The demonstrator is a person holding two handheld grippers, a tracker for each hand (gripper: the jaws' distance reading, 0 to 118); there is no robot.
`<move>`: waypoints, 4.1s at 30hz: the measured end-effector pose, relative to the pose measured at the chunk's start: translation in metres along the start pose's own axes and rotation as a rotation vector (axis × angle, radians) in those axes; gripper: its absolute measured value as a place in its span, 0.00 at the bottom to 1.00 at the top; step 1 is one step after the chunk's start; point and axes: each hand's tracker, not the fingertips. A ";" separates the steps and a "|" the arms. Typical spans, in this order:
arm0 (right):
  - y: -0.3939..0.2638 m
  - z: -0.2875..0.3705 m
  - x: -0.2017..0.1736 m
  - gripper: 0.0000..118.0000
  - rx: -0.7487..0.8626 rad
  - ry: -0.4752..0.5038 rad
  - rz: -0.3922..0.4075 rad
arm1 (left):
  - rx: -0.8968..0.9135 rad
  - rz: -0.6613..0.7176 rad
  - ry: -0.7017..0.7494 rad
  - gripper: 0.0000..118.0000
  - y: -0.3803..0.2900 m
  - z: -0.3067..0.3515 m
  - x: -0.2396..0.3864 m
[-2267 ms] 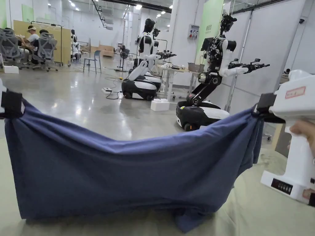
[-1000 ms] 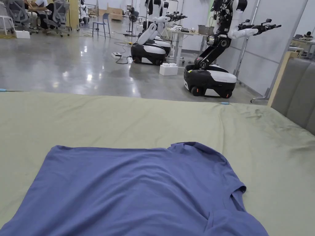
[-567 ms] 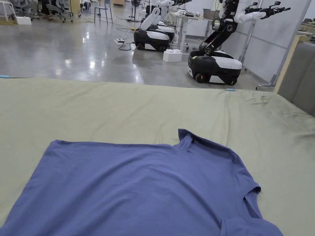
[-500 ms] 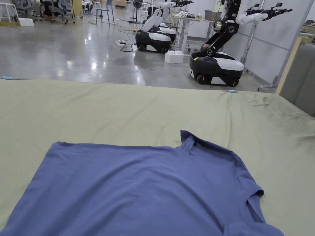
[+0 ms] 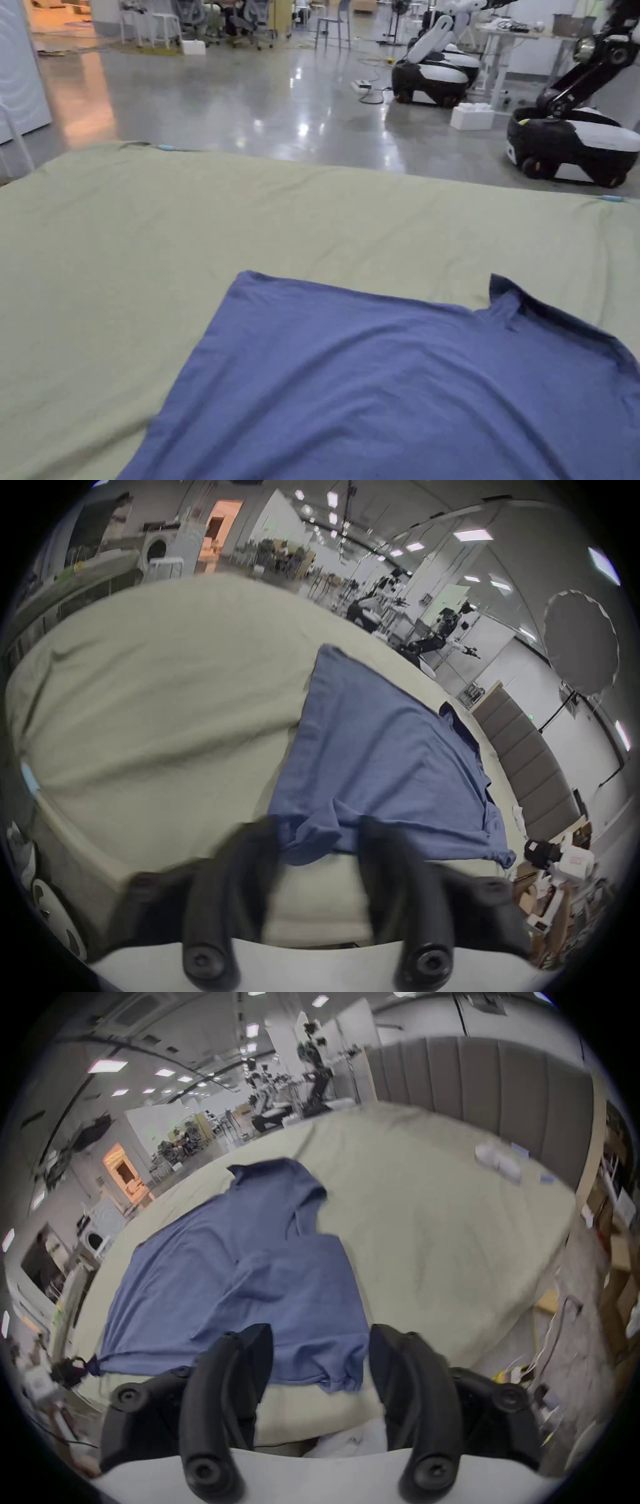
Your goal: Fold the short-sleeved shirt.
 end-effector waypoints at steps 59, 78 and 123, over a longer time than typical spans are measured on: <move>-0.002 -0.066 -0.007 0.13 -0.229 0.011 0.011 | -0.134 0.119 -0.002 0.04 0.005 -0.061 -0.008; 0.156 -0.210 -0.049 0.13 -0.116 0.002 0.061 | -0.102 -0.145 0.070 0.04 0.156 -0.214 0.040; 0.041 -0.081 -0.048 0.02 -0.084 0.149 -0.021 | -0.185 -0.080 -0.005 0.74 0.111 -0.201 0.002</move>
